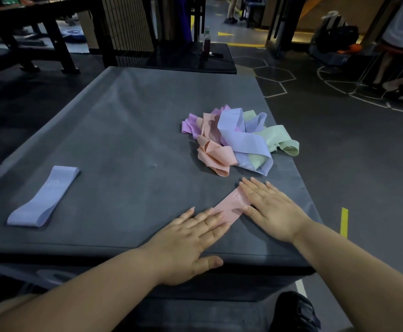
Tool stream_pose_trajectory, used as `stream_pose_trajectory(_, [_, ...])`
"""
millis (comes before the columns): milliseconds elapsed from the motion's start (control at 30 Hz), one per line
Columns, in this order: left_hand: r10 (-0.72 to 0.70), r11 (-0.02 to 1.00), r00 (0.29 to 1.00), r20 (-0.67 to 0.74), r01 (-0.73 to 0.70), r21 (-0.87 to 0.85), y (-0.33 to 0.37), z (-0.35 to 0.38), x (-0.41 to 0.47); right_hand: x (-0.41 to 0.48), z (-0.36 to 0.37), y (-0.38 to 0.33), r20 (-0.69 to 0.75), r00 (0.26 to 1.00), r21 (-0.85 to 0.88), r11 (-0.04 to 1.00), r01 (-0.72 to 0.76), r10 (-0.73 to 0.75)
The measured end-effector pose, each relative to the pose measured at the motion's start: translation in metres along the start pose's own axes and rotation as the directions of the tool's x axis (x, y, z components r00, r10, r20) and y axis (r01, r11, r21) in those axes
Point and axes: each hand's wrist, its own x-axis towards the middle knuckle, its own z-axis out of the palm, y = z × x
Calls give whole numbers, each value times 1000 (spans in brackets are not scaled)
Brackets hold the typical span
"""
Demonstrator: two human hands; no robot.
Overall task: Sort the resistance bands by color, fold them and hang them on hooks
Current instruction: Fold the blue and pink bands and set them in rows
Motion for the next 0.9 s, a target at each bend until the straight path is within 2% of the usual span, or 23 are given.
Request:
stream_pose_trajectory(367, [-36, 999, 999, -12, 36, -2, 2, -2, -1, -1, -2, 1, -17, 1000, -2, 1000, 10, -10])
stream_pose_trajectory(567, [-89, 993, 995, -34, 86, -82, 3, 0, -2, -2, -1, -1, -4, 1000, 14, 1000, -5, 5])
stream_pose_trajectory(767, [-79, 996, 997, 10, 79, -48, -1, 1, 1, -1, 0, -1, 6, 1000, 0, 1000, -19, 19])
stream_pose_trajectory(900, [-78, 991, 996, 30, 81, -111, -1, -1, 2, -2, 0, -2, 10, 1000, 1, 1000, -11, 11])
